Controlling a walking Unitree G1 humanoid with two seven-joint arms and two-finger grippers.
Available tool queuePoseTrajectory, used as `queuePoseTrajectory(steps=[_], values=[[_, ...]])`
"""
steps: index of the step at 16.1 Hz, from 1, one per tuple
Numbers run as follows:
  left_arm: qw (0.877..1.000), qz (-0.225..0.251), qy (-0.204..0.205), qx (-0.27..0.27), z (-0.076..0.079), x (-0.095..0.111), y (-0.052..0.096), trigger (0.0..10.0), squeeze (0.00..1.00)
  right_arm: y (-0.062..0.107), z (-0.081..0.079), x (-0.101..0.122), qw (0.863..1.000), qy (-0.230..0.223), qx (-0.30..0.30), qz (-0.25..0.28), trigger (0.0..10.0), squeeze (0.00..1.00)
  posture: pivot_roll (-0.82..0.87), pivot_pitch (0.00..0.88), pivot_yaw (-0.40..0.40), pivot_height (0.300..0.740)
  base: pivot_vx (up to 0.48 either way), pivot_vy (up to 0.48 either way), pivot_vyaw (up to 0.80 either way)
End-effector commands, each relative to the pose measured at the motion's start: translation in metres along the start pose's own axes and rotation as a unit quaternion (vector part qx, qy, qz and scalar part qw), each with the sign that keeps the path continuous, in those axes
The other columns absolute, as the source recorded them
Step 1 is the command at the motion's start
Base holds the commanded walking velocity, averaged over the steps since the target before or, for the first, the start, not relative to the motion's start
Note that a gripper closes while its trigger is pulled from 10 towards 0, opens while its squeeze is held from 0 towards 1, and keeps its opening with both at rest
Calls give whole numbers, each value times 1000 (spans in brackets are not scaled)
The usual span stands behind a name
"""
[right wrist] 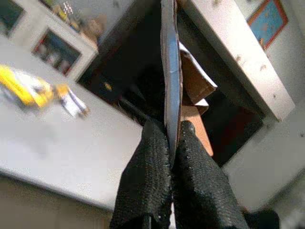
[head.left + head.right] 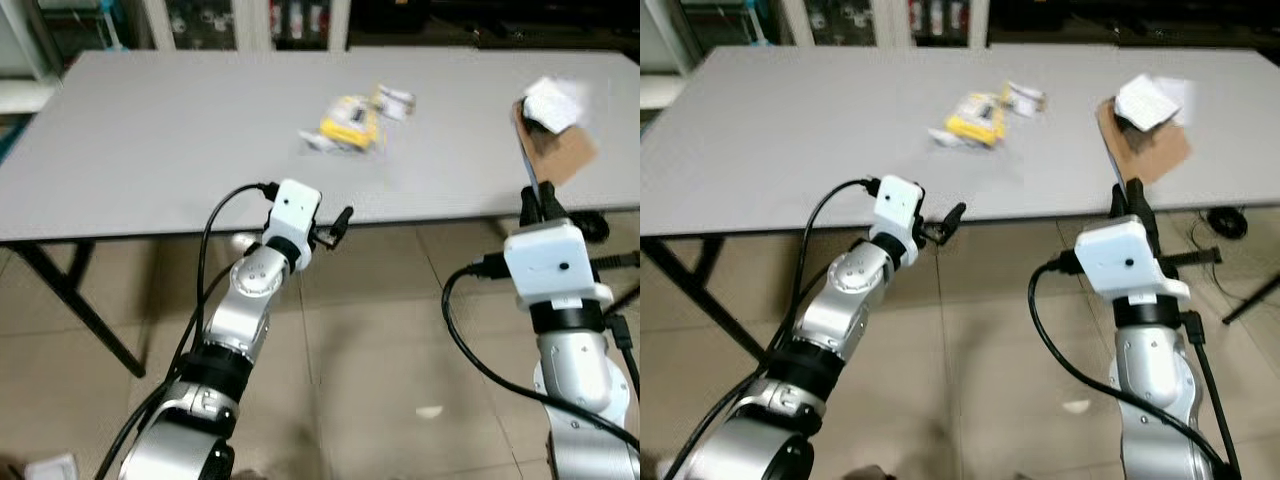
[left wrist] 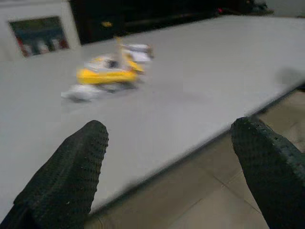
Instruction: Picking trash to rubbish bin
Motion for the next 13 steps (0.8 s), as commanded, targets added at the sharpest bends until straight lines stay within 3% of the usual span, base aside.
queuePoseTrajectory(steps=[1, 6, 9, 13], values=[[1000, 3, -7, -6, 5, 3, -3, 10000, 0, 0, 3, 1, 1000, 4, -6, 3, 10000, 0, 91, 87, -22, 740, 0, -424, 0], [1000, -1, -6, -1, 4, 2, -4, 10000, 0, -2, -1, 3, 1000, 10, 2, 8, 10000, 0, 91, 83, -23, 740, 0, -419, 90], [1000, -3, -6, 0, 4, 2, -5, 10000, 0, -2, -1, 2, 1000, 12, 4, 7, 10000, 0, 91, 81, -24, 740, 0, -417, 800], [1000, -4, -4, 3, 3, 1, -4, 10000, 0, -2, -3, 2, 1000, 10, 6, 8, 10000, 0, 91, 81, -24, 740, 257, -401, 800]])
Point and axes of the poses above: a point about 5 cm out from each wrist's last joint towards the gripper, its own y axis pointing back from the gripper into the wrist, its own x axis along the axis of the wrist's last joint, z = x × y, the point moved 1 cm from there along -y, pointing out of the wrist towards the gripper, and after that the axes turned 10 degrees about y, right-handed, at the moved point
